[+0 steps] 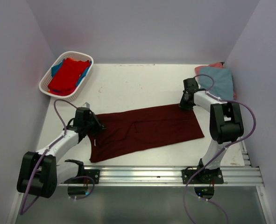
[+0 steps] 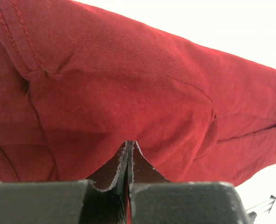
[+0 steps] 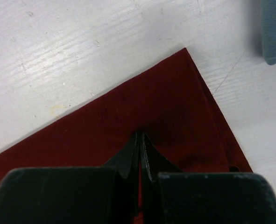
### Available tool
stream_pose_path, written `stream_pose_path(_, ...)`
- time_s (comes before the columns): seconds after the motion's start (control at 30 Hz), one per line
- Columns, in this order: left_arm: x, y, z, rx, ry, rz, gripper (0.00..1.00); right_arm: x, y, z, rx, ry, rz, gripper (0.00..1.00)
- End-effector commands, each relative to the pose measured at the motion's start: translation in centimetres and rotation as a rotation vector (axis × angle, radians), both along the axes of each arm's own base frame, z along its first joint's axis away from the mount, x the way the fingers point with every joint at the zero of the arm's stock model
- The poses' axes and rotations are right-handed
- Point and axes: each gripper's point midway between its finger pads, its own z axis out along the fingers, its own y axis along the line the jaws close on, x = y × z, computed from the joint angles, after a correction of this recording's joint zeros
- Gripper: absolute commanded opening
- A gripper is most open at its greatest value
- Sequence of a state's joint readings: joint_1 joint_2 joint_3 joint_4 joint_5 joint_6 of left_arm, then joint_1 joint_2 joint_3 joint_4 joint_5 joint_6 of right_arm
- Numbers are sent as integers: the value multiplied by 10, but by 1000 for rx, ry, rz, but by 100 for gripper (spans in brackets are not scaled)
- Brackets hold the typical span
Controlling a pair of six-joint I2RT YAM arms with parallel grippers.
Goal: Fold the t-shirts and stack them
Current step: Rotate the tshirt 90 degrees
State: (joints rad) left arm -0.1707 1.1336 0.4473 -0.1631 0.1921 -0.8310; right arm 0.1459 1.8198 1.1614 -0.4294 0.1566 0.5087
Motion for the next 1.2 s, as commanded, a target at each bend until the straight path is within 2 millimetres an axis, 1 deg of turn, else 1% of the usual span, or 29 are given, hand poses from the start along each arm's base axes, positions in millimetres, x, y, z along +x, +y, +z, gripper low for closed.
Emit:
stream_pose_path(0.0, 18, 2, 5, 10, -67, 46, 0, 11, 9, -5, 34, -29, -3, 0)
stream_pose_path(0.13, 18, 4, -12, 23, -33, 55, 0, 9, 10, -16, 27, -7, -3, 0)
stream_pose_path(0.17, 17, 4, -21, 29, -2, 54, 0, 9, 10, -17, 23, -2, 0, 0)
stream_pose_path(0.2, 24, 3, -20, 24, -22, 54, 0, 7, 9, -20, 15, 10, 2, 0)
stream_pose_path(0.23, 27, 2, -22, 26, -20, 52, 0, 7, 8, -20, 3, 11, 0, 0)
stream_pose_path(0.27, 28, 2, -30, 33, 5, 52, 0, 6, 8, -21, -2, 12, 1, 0)
stream_pose_path(0.33, 42, 2, -28, 42, -7, 56, 0, 5, 6, -23, -11, 22, -1, 0)
stream_pose_path(0.37, 44, 2, -35, 49, 18, 55, 0, 3, 4, -24, -19, 32, -2, 0)
stream_pose_path(0.4, 48, 2, -36, 56, 20, 59, 0, 2, 5, -25, -21, 38, 2, 0)
stream_pose_path(0.43, 62, 0, -29, 52, -6, 61, 0, 0, 3, -28, -26, 49, 3, 0)
stream_pose_path(0.47, 66, 0, -35, 59, 13, 62, 0, -2, 4, -29, -30, 59, 4, 0)
stream_pose_path(0.5, 74, -1, -31, 60, 2, 65, 0, -4, 3, -30, -34, 63, 3, 0)
stream_pose_path(0.53, 93, -2, -20, 64, -36, 73, 0, -9, 3, -33, -40, 74, 5, 0)
stream_pose_path(0.57, 103, -2, -23, 75, -30, 79, 0, -11, 3, -34, -41, 79, 6, 0)
stream_pose_path(0.63, 123, 2, -21, 91, -35, 92, 0, -20, 3, -38, -45, 100, 6, 0)
stream_pose_path(0.67, 144, -1, -16, 88, -48, 95, 0, -23, 4, -37, -50, 106, 11, 0)
stream_pose_path(0.73, 163, -2, -15, 68, -47, 97, 0, -32, 5, -41, -56, 122, 6, 0)
stream_pose_path(0.77, 180, -4, -15, 60, -53, 96, 0, -34, 10, -39, -53, 120, 20, 0)
stream_pose_path(0.83, 195, -7, -16, 44, -49, 86, 0, -44, 12, -41, -71, 137, 30, 0)
stream_pose_path(0.87, 200, -10, -29, 42, -23, 73, 0, -49, 19, -43, -69, 146, 48, 0)
stream_pose_path(0.9, 216, -15, -19, 28, -42, 62, 0, -53, 23, -42, -64, 151, 61, 0)
stream_pose_path(0.93, 218, -16, -24, 30, -22, 56, 0, -60, 27, -44, -64, 164, 70, 0)
stream_pose_path(0.97, 223, -18, -34, 26, -8, 48, 0, -67, 37, -45, -61, 170, 98, 0)
stream_pose_path(1.0, 235, -24, -26, 9, -37, 25, 0, -71, 43, -43, -53, 167, 116, 0)
stream_pose_path(1.03, 240, -26, -27, 4, -38, 17, 0, -81, 46, -45, -58, 182, 132, 0)
stream_pose_path(1.07, 244, -27, -34, 1, -30, 9, 0, -89, 57, -46, -53, 189, 158, 0)
stream_pose_path(1.1, 255, -32, -26, -8, -72, -25, 0, -94, 62, -44, -44, 185, 172, 0)
stream_pose_path(1.13, 258, -34, -33, -11, -63, -35, 0, -106, 65, -48, -40, 208, 185, 0)
stream_pose_path(1.17, 261, -35, -34, -11, -61, -44, 0, -115, 72, -49, -35, 215, 200, 0)
